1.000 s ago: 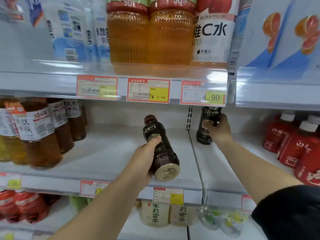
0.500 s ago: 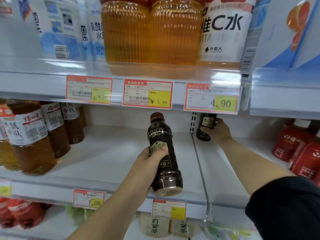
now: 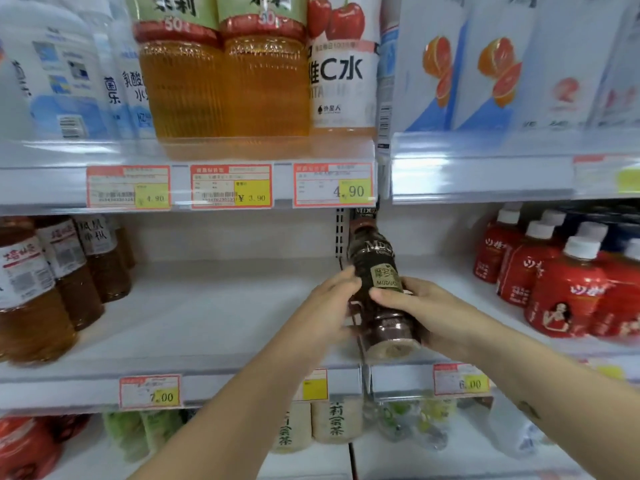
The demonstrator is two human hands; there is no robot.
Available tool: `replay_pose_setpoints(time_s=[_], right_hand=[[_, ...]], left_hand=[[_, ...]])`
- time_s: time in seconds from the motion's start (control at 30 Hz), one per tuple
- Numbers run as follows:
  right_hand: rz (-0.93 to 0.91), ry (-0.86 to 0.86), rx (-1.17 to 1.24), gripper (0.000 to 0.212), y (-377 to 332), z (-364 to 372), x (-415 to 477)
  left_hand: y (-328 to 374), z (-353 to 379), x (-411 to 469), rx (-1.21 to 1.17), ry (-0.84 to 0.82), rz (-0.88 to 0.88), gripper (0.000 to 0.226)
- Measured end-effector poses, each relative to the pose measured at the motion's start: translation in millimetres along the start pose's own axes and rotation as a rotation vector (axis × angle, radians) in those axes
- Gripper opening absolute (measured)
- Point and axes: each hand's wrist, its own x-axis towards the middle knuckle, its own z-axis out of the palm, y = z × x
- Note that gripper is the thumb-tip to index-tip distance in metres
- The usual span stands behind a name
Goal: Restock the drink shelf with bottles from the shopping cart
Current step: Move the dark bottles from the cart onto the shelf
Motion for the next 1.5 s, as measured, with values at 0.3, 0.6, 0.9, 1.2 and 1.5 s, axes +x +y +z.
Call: replay_pose_setpoints(time_s=[0.3,0.6,0.9,1.2,1.5], right_hand=[[-0.112,0.443,-0.01,0.046,8,-52,52],[-0.309,0.651,-0.2,0.068,7,-64,149],[-0.205,0.745,-0.542,0.071,27,-83,173],[-0.217,0.704,-0.669,0.071,20,-78,177],[-0.171,0.7,-0.688,0.079,17,-76,178]], left_hand=[[-28,-41,19,0.723,0.102,0.06,0.03],[-44,-54,32,0.631,0.136,0.09,0.018],[-44,-56,32,0.609,0.103,0.132,0.019],[-45,-55,33,0.604,0.105,0.127,0.023],[-46,-52,33,0.616,0.135,0.178,0.02]])
